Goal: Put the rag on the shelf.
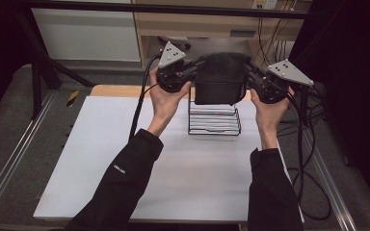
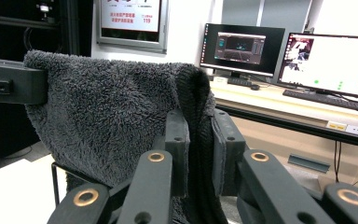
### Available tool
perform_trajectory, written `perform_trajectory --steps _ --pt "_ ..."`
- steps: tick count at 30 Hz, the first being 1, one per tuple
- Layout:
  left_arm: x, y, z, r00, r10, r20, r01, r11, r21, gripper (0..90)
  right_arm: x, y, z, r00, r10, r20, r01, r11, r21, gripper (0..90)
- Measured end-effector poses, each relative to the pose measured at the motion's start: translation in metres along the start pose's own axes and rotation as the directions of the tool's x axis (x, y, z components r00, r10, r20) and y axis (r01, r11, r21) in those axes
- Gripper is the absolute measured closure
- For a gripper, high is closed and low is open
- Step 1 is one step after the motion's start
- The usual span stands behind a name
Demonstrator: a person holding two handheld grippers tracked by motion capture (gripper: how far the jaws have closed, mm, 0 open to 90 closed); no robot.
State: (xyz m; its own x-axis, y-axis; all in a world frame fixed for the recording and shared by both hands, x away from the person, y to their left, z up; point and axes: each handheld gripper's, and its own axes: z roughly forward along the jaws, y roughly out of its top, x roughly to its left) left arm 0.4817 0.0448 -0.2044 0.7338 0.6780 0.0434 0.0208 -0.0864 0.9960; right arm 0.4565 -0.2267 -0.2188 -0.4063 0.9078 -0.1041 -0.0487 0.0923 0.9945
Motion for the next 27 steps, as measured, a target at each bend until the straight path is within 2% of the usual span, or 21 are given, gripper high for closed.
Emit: perform_trajectory --steps 7,14,16,27 --pt "-0.003 -0.005 -0.003 1.0000 0.003 0.009 -0.003 1.0000 -0.001 81.8 0.001 -0.005 -0.004 1.0000 -0.007 -0.005 0.007 1.000 -0.001 79.6" --pt "-0.009 -0.013 -0.006 0.9996 0.027 0.004 -0.027 0.9996 0.001 81.8 0.005 -0.014 -0.010 0.9997 -0.026 -0.001 0.026 1.000 -0.012 79.6" --pt "-0.008 -0.014 -0.006 0.9998 0.018 0.007 -0.018 0.9998 -0.004 81.9 0.006 -0.016 -0.011 0.9995 -0.032 0.001 0.032 0.999 -0.007 79.7" --pt "0.002 0.004 0.001 0.9996 -0.026 -0.008 0.026 0.9996 -0.011 82.1 0.002 0.000 0.001 0.9998 -0.004 0.019 0.004 1.000 -0.009 80.0"
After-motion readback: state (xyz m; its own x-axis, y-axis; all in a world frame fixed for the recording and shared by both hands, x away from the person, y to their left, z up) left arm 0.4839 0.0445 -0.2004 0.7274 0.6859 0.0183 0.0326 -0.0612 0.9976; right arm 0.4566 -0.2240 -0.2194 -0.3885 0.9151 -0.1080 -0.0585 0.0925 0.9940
